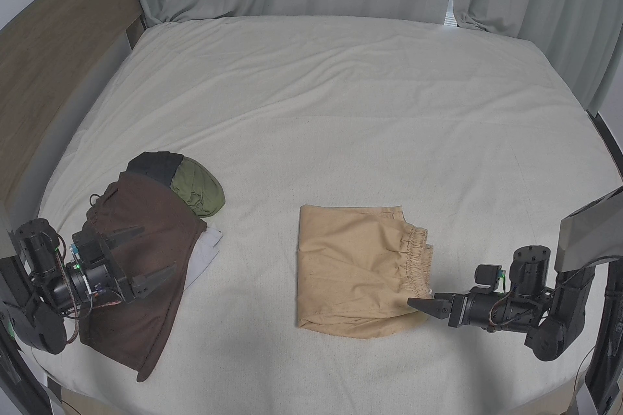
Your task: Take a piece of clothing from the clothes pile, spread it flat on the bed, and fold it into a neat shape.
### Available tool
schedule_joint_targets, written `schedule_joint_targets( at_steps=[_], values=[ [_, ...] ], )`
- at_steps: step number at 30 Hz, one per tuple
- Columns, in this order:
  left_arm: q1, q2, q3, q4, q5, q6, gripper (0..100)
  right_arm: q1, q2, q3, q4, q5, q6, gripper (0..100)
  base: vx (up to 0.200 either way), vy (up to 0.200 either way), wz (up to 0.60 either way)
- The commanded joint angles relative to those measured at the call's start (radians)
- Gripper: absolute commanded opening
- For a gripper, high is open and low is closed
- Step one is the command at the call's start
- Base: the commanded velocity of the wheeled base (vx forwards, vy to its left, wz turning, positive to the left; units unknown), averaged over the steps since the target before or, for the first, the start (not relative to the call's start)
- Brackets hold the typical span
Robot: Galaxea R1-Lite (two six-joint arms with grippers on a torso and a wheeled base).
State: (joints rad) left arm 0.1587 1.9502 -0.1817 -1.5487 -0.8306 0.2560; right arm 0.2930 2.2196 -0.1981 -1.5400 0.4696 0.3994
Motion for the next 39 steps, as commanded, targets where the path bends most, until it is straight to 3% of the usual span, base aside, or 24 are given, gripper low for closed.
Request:
schedule_joint_targets(
  at_steps=[1, 12, 22, 26, 39],
  values=[
    [-0.011, 0.007, 0.018, 0.001, 0.001, -0.001, 100, -0.025, 0.1, -0.011, 0.0, -0.032, 0.001, 100, 0.0, 0.0, 0.0],
    [-0.019, 0.01, 0.025, 0.001, 0.001, -0.001, 100, -0.038, 0.206, -0.08, 0.0, -0.042, 0.022, 100, 0.0, 0.0, 0.0],
    [-0.019, 0.009, 0.03, 0.001, 0.001, -0.001, 100, 0.032, 0.232, -0.173, -0.002, -0.043, 0.237, 100, 0.0, 0.0, 0.0],
    [-0.019, 0.009, 0.03, 0.001, 0.001, -0.001, 100, 0.06, 0.232, -0.19, -0.002, -0.043, 0.279, 100, 0.0, 0.0, 0.0],
    [-0.019, 0.009, 0.027, 0.001, 0.001, -0.001, 100, 0.066, 0.247, -0.205, -0.003, -0.058, 0.28, 100, 0.0, 0.0, 0.0]
  ],
)
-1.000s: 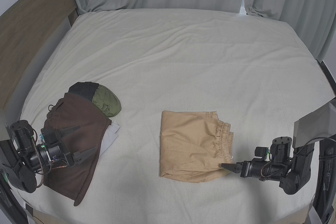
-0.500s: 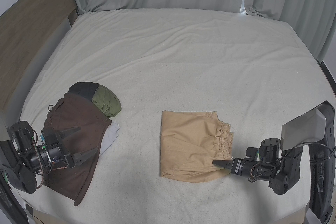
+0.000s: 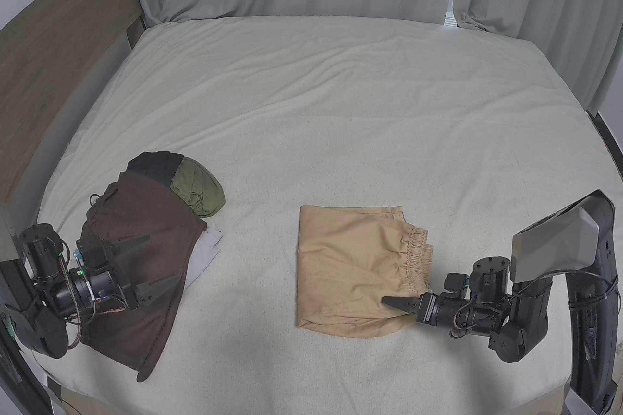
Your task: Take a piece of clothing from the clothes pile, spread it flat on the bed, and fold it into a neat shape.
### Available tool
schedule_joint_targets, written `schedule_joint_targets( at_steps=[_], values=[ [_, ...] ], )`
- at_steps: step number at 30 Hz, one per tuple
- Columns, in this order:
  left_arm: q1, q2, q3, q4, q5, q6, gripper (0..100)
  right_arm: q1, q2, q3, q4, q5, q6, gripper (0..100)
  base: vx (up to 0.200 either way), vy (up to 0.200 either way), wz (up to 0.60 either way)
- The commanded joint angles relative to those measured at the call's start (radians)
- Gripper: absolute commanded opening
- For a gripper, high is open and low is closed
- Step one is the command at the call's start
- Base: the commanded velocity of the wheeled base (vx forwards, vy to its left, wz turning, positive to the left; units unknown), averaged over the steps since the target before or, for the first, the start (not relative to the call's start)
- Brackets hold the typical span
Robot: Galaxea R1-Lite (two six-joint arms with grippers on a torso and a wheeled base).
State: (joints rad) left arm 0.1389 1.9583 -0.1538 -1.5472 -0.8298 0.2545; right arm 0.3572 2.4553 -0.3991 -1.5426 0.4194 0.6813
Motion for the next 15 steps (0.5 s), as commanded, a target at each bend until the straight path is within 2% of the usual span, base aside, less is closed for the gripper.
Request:
schedule_joint_targets(
  at_steps=[1, 15],
  values=[
    [0.001, 0.001, -0.001, -0.002, 0.0, 0.0, 100, 0.002, 0.014, -0.007, -0.001, -0.017, 0.001, 0, 0.0, 0.0, 0.0],
    [-0.009, 0.002, -0.006, -0.002, 0.001, 0.002, 100, 0.008, 0.03, -0.01, -0.001, -0.025, -0.002, 0, 0.0, 0.0, 0.0]
  ],
)
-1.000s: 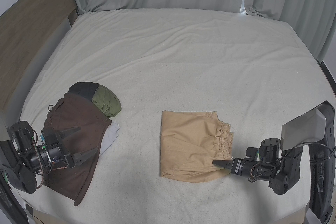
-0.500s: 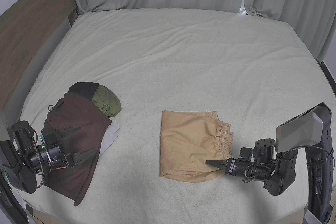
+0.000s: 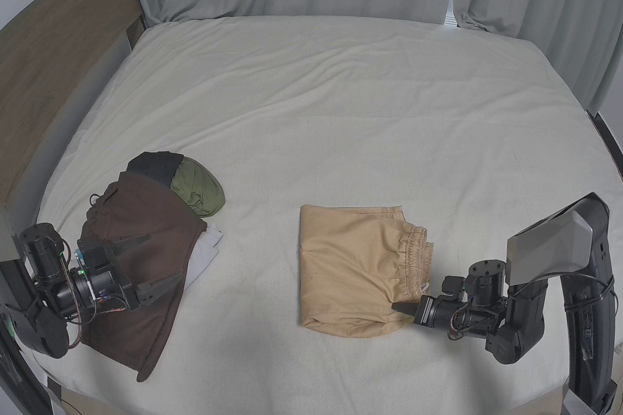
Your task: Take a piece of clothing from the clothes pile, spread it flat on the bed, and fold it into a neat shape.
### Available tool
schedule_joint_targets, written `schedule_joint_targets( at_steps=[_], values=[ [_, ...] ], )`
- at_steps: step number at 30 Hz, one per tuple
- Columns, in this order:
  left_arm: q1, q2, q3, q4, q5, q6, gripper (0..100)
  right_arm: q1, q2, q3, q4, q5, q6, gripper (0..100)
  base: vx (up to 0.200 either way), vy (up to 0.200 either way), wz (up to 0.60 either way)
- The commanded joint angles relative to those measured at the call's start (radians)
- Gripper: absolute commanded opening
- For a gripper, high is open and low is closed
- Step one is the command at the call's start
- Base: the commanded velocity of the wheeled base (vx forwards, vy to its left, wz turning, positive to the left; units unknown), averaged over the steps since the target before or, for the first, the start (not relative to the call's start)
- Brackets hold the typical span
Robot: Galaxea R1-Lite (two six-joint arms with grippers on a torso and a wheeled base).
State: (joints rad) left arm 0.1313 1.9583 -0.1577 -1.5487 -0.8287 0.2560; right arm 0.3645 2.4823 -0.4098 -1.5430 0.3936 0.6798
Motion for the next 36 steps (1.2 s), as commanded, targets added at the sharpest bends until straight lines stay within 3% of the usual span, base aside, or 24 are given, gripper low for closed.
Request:
schedule_joint_targets(
  at_steps=[1, 9, 14, 26, 36],
  values=[
    [-0.001, 0.001, 0.0, -0.001, 0.0, 0.0, 100, 0.001, 0.001, 0.0, 0.0, 0.001, 0.0, 0, 0.0, 0.0, 0.0],
    [-0.001, 0.001, -0.002, -0.001, 0.0, 0.0, 100, 0.024, -0.014, 0.005, -0.002, -0.001, -0.003, 0, 0.0, 0.0, 0.0],
    [-0.018, 0.004, 0.0, -0.001, 0.0, -0.001, 100, 0.106, -0.221, 0.052, 0.001, -0.022, 0.0, 0, 0.0, 0.0, 0.0],
    [-0.03, 0.005, 0.007, 0.001, 0.0, -0.003, 100, 0.151, -0.39, 0.051, 0.001, -0.013, 0.0, 0, 0.0, 0.0, 0.0],
    [-0.036, 0.004, 0.007, 0.001, 0.0, -0.007, 100, 0.152, -0.436, 0.042, 0.003, 0.042, -0.006, 0, 0.0, 0.0, 0.0]
  ],
)
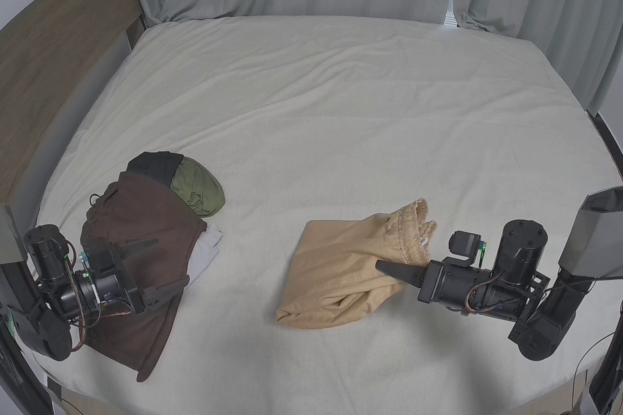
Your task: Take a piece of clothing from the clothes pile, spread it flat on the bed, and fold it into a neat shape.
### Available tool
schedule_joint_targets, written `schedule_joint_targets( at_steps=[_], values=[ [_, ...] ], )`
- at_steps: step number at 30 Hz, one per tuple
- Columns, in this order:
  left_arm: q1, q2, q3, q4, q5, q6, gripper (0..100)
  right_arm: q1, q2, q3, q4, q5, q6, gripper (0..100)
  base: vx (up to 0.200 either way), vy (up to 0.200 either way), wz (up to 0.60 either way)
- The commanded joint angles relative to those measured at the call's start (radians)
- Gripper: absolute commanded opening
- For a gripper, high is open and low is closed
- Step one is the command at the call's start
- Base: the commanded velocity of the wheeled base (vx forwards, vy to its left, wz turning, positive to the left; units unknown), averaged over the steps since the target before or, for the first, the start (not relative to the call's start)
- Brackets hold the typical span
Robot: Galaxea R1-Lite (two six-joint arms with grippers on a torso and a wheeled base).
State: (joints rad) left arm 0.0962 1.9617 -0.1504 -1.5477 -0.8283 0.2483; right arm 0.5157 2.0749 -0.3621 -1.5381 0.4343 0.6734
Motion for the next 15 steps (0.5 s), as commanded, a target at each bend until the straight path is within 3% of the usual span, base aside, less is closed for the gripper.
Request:
schedule_joint_targets(
  at_steps=[1, 15],
  values=[
    [-0.004, 0.0, 0.0, 0.0, 0.0, 0.0, 100, 0.001, -0.029, -0.017, -0.002, 0.001, -0.002, 0, 0.0, 0.0, 0.0],
    [-0.01, -0.001, 0.0, 0.0, 0.0, 0.0, 100, -0.014, -0.032, -0.167, 0.007, 0.003, 0.035, 0, 0.0, 0.0, 0.0]
  ],
)
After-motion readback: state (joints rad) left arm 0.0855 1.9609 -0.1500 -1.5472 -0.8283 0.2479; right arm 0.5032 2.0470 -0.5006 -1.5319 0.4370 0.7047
